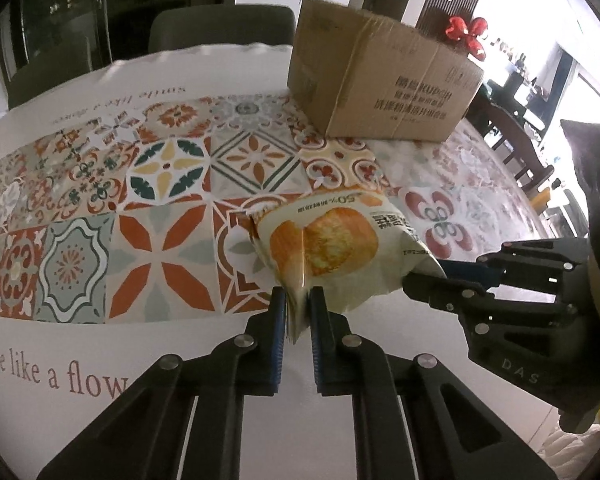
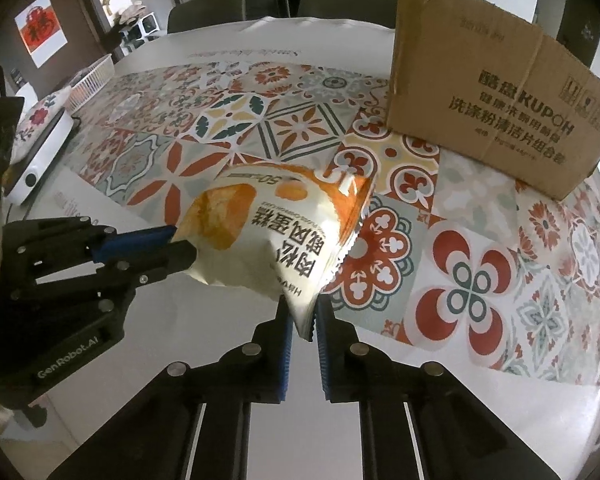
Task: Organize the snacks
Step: 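Lift the cake bag with the right tool and carry it over the box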
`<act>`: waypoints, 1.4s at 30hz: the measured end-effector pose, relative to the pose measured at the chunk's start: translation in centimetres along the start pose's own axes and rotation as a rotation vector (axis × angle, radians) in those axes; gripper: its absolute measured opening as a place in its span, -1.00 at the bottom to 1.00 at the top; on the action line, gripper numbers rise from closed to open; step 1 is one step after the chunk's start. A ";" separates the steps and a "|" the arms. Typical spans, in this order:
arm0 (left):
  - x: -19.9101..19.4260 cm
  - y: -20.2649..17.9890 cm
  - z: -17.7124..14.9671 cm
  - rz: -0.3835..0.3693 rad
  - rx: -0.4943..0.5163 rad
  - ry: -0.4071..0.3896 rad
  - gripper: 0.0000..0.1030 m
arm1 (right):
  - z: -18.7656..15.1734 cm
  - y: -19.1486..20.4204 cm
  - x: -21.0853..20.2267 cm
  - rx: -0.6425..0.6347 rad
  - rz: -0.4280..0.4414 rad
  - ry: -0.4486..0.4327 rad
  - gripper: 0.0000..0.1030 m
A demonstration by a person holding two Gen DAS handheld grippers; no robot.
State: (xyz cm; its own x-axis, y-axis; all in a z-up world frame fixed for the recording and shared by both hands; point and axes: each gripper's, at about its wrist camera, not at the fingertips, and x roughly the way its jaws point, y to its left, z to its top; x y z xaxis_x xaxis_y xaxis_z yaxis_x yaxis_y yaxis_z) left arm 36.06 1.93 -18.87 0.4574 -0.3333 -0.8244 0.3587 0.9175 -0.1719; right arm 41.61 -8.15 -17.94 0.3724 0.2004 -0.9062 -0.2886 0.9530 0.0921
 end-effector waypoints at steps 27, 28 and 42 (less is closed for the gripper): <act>-11.2 -10.6 7.5 0.018 0.123 -0.353 -0.77 | 0.4 -5.1 -15.9 0.033 -0.065 -0.353 -0.76; -11.2 -11.0 8.0 0.018 0.131 -0.361 -0.77 | 0.6 -5.4 -16.2 0.034 -0.070 -0.363 -0.76; -10.2 -14.1 16.1 0.045 0.165 -0.431 -0.77 | 6.1 -11.5 -18.7 0.067 -0.092 -0.465 -0.76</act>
State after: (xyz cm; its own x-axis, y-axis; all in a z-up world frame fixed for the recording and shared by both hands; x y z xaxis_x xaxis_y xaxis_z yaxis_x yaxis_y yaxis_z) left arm 39.42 -11.10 0.59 0.7593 -0.3858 -0.5241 0.4394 0.8979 -0.0243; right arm 43.34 -21.44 0.48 0.7531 0.1804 -0.6327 -0.1845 0.9810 0.0601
